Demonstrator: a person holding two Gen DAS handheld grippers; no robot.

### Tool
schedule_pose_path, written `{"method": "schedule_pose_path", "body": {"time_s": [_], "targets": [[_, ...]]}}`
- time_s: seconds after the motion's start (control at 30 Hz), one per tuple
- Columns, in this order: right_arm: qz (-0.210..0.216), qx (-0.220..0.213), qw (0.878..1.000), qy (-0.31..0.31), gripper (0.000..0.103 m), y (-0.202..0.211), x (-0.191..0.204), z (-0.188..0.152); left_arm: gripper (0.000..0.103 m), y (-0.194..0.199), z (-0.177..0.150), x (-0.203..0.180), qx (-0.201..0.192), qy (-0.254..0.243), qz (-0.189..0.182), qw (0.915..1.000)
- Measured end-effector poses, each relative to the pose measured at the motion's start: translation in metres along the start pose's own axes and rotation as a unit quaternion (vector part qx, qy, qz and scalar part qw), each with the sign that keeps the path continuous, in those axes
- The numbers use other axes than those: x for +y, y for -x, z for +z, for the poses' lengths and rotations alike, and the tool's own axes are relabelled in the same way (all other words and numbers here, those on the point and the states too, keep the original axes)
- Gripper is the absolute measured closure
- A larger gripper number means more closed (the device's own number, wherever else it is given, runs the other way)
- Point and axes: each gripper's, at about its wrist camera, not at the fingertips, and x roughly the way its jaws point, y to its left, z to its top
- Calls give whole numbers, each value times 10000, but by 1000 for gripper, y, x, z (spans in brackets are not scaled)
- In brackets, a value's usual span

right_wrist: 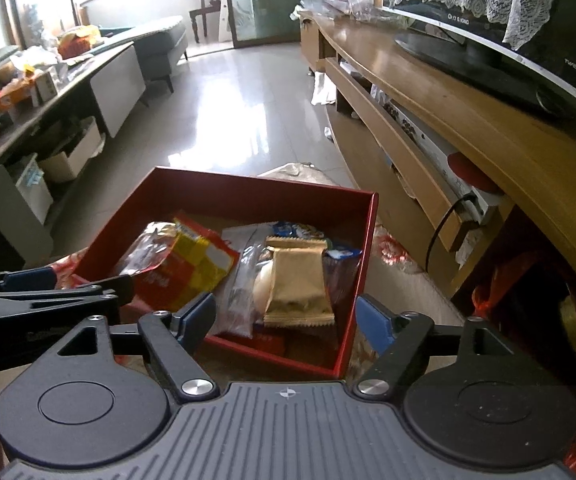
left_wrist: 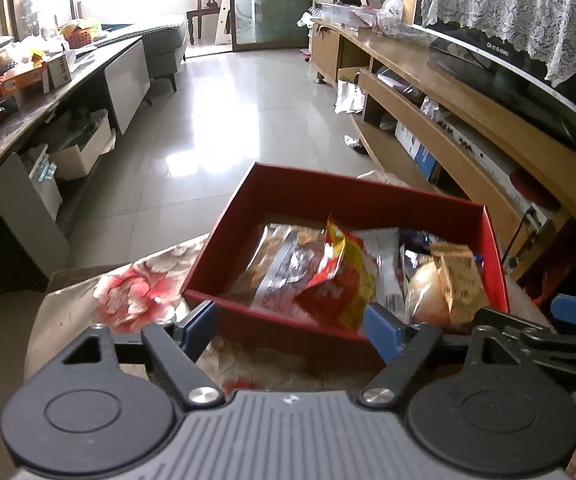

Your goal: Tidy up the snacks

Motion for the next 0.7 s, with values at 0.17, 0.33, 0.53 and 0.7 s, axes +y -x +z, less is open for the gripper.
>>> {"method": "schedule_pose_path", "body": {"time_s": [0.17, 0.33, 0.53, 0.7], "targets": [[-48, -20, 10000, 71, 19, 16, 10, -17, 15, 11, -21, 6, 95, 10, 3, 10000], [-10, -18, 10000, -23, 18, 33, 11, -35, 12, 25, -41, 15, 155, 149, -46, 9998], [39, -54, 10000, -38, 17, 53, 19, -59, 11, 38, -65, 20, 214, 193, -66, 9996], [-52, 37, 10000, -49, 17, 60, 20, -78, 11, 46, -85, 21, 292, 138, -91, 9994]]}}
